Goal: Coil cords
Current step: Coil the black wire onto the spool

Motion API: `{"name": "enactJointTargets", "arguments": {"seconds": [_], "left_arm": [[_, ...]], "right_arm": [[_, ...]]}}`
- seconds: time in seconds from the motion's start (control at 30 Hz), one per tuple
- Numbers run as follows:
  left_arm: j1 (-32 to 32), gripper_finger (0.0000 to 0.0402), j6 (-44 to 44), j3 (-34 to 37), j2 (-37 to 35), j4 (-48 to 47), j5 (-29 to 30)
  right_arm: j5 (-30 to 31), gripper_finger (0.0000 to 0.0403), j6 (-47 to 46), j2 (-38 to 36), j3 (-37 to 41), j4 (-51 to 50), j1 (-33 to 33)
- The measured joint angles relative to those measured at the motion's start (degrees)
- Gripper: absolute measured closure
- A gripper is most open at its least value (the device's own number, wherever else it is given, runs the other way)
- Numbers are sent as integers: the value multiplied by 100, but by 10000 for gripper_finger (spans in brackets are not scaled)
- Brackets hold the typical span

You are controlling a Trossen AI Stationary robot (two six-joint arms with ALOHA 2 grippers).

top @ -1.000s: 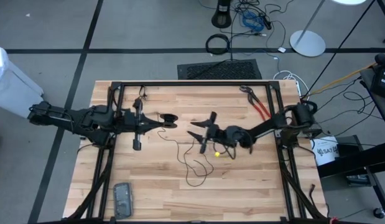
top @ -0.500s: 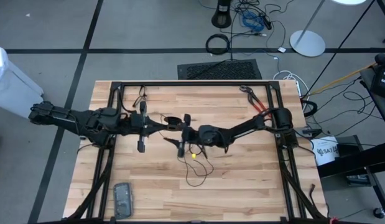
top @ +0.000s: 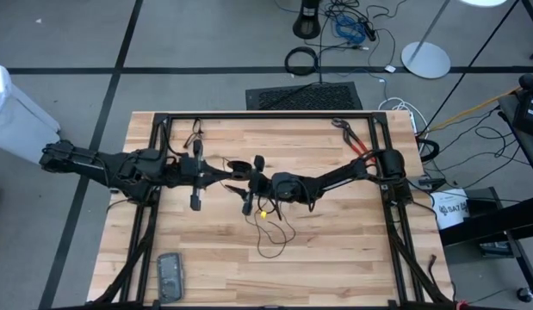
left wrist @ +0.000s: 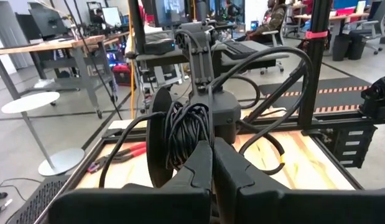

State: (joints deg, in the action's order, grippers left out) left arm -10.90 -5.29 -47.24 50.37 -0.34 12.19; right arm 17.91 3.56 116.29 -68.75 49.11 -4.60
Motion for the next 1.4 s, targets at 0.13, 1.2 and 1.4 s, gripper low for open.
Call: {"name": "enactJointTargets", "arguments": {"seconds": [0.13,1.2,1.4], "left_arm": [[0,400,-106,0,-2,7,10],[0,400,-114,0,-435,-950,-496],[0,400,-114,0,-435,-1200,-1028]], "right_arm": [[3,336,15,-1,0,-53,0],[958,403,-627,-592,2,-2769,-1168],[1130,403,-877,-833,2,-3569,-1354]]}}
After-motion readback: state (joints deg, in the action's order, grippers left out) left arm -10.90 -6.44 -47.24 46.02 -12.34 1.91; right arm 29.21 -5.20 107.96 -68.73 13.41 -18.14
